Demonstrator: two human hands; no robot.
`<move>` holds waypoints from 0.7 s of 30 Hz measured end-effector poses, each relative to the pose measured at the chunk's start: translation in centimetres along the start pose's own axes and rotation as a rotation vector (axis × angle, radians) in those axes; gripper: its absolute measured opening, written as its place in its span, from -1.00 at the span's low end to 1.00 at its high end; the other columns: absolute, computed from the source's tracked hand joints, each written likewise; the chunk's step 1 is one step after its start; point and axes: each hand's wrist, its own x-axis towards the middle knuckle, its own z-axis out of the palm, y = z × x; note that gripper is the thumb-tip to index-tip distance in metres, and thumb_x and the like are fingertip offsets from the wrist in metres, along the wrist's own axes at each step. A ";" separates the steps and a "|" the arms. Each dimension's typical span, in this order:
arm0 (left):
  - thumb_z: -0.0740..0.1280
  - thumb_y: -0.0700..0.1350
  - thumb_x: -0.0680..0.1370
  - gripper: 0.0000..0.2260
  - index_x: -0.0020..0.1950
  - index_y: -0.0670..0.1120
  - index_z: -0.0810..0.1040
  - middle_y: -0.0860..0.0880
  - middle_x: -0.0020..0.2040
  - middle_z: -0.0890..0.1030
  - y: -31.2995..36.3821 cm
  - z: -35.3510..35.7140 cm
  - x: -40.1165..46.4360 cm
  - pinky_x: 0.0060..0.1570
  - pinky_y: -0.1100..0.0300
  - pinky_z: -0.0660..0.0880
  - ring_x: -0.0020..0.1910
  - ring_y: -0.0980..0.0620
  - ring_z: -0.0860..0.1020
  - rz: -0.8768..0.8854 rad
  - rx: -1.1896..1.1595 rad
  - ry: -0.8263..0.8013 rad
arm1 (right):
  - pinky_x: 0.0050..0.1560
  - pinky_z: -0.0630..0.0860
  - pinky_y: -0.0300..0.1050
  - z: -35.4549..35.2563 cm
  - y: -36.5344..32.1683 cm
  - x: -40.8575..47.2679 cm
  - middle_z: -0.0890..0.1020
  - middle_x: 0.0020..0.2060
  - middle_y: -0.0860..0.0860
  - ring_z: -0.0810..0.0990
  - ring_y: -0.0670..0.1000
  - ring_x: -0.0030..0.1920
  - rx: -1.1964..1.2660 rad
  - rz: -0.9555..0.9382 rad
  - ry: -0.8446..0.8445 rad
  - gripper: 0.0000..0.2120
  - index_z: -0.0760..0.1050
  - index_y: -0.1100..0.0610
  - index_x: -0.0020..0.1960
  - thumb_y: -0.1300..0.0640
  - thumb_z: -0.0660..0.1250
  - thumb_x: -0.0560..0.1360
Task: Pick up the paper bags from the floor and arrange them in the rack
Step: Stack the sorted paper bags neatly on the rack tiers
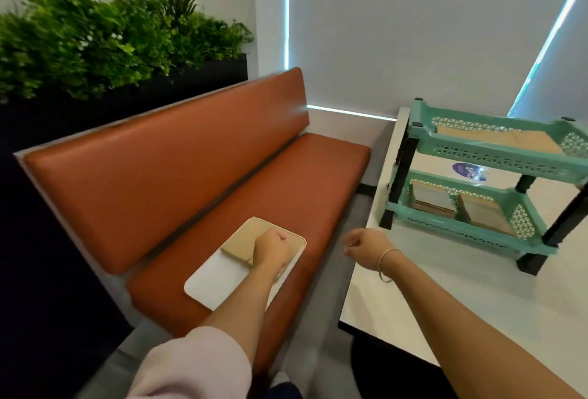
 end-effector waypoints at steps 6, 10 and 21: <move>0.14 -0.19 0.60 -0.79 0.16 -0.20 0.49 -0.18 0.11 0.56 -5.4 1.8 4.8 -0.01 0.14 0.50 0.07 -0.13 0.55 -0.358 0.001 -0.030 | 0.20 0.42 -0.18 4.3 -2.1 5.8 0.59 0.17 0.03 0.54 0.05 0.18 0.025 -0.027 -0.125 -0.69 0.51 0.08 0.25 0.12 0.31 0.51; 0.24 -0.16 0.56 -0.75 0.16 -0.28 0.48 -0.21 0.10 0.59 -9.1 4.8 8.2 -0.08 0.14 0.52 0.04 -0.15 0.59 -0.592 -0.111 -0.158 | 0.19 0.39 -0.26 7.1 -2.5 10.8 0.58 0.18 0.01 0.53 0.02 0.20 0.022 -0.022 -0.197 -0.70 0.51 0.09 0.26 0.17 0.26 0.53; 0.48 0.03 0.41 -0.34 0.31 -0.30 0.31 -0.27 0.23 0.48 -14.3 12.5 19.6 0.05 0.00 0.46 0.19 -0.24 0.48 -0.941 -0.411 0.049 | 0.13 0.49 -0.21 15.6 -1.6 25.4 0.53 0.22 0.07 0.56 0.04 0.14 0.012 0.053 -0.451 -0.67 0.48 0.05 0.29 0.17 0.24 0.53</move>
